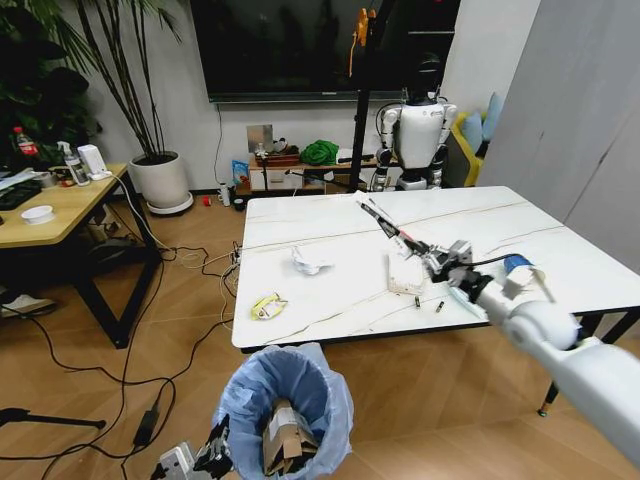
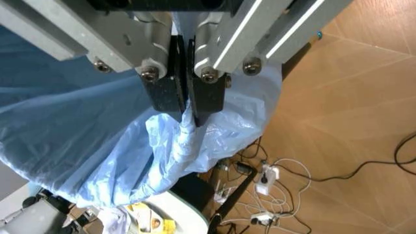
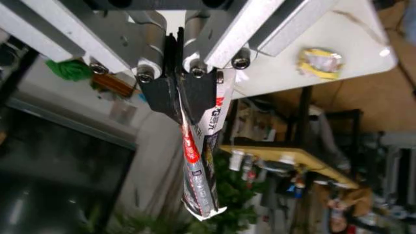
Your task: Pick up the trash bin and place the trash from the table into it.
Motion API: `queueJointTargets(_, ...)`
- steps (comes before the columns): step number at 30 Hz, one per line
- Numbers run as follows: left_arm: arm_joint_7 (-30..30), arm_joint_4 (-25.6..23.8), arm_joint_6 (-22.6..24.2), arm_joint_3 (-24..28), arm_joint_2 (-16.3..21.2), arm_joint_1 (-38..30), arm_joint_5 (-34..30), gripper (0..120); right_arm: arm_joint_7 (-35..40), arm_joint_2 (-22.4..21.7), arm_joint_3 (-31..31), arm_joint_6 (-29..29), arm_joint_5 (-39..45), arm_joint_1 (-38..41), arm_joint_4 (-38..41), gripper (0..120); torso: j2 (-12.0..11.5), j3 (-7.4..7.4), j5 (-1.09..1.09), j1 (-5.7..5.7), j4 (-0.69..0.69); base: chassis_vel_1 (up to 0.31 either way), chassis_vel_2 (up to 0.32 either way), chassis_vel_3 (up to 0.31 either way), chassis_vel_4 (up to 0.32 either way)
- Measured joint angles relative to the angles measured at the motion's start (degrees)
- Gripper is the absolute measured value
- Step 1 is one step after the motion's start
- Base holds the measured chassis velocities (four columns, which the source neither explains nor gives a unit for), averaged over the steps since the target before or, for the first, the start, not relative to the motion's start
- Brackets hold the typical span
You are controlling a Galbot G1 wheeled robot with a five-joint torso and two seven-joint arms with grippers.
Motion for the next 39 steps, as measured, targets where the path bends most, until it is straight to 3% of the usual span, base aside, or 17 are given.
queueJointTargets(3, -0.10, 0.18, 0.08, 0.21, 0.41, -0.20, -0.22, 0, -1.82, -2.14, 2.81, 0.12, -0.75, -3.45, 3.28, 0, 0.00, 0.00, 0.03, 0.00, 0.01, 0.000, 0.000, 0.000, 0.000)
queueJointTargets(8, -0.32, 0.89, 0.55, 1.00, 1.19, -0.14, -0.18, 0, -4.97, -9.85, 16.70, 0.15, -6.88, -21.00, 16.00, 0, 0.00, 0.00, -0.01, -0.01, -0.05, 0.000, 0.000, 0.000, 0.000)
queueJointTargets(12, 0.01, 1.23, 0.48, 1.50, 0.97, 0.47, 0.45, 0, -6.93, -11.09, 19.47, -0.98, -9.53, -25.90, 21.56, 0, 0.01, 0.00, 0.01, -0.02, -0.03, 0.000, 0.000, 0.000, 0.000)
queueJointTargets(20, 0.81, 1.67, -0.19, 3.60, -0.77, 0.37, 2.25, 0, -7.11, -11.53, 15.35, -5.49, -15.49, -25.89, 27.68, 0, 0.01, 0.00, 0.01, -0.01, -0.01, 0.000, 0.000, 0.000, 0.000)
queueJointTargets(29, 1.38, 4.48, -0.65, 5.64, -3.06, -2.27, 2.17, 0, -9.57, -8.68, 8.17, -5.52, -26.09, -25.29, 24.74, 0, 0.00, 0.01, 0.03, 0.00, -0.01, 0.000, 0.000, 0.000, 0.000)
queueJointTargets(39, 1.30, 6.16, -0.56, 6.35, -4.03, -3.75, 1.88, 0, -10.39, -7.73, 7.21, -4.18, -27.93, -25.47, 22.99, 0, 0.00, 0.01, 0.00, 0.00, -0.01, 0.000, 0.000, 0.000, 0.000)
